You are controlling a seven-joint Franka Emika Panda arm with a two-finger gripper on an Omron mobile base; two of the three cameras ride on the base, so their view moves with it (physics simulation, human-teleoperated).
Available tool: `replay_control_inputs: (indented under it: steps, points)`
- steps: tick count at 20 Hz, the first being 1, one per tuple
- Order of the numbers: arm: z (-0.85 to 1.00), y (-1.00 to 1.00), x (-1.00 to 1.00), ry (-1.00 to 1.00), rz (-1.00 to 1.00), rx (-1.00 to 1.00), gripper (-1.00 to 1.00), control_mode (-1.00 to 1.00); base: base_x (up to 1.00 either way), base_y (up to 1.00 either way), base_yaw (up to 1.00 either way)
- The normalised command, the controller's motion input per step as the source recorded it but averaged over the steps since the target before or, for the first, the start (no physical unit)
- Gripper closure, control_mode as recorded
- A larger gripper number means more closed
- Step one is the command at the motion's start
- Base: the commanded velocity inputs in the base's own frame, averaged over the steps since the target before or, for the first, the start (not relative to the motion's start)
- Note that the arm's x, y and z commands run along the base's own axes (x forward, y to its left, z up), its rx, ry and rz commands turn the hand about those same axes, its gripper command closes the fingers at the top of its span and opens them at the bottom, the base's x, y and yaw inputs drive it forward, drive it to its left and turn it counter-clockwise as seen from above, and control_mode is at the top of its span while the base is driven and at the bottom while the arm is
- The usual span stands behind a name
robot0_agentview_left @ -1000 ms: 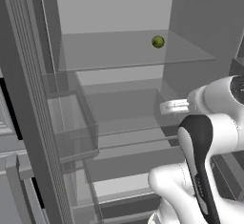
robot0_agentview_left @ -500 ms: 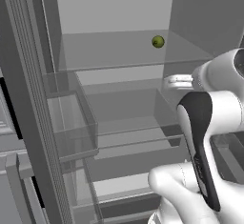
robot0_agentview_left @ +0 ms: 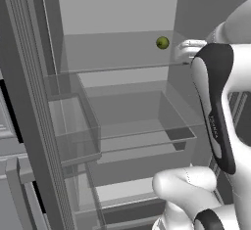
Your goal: Place one lime and one steak in each tupperware on the nearby counter, to pack two identical lunches.
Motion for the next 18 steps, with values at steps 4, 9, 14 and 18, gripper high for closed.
replay_control_inputs:
  steps: [4, 9, 14, 18]
  points:
    - [0.0, 0.0, 0.36, -0.09, 0.0, 0.0, -1.0, -1.0, 0.0, 0.0, 0.0]
    - [0.0, 0.0, 0.63, -0.06, 0.0, 0.0, -1.0, -1.0, 0.0, 0.0, 0.0]
    - [0.0, 0.0, 0.71, 0.08, 0.0, 0.0, -1.0, -1.0, 0.0, 0.0, 0.0]
    - [-0.05, -0.03, 0.71, 0.0, 0.0, 0.0, -1.0, -1.0, 0.0, 0.0, 0.0]
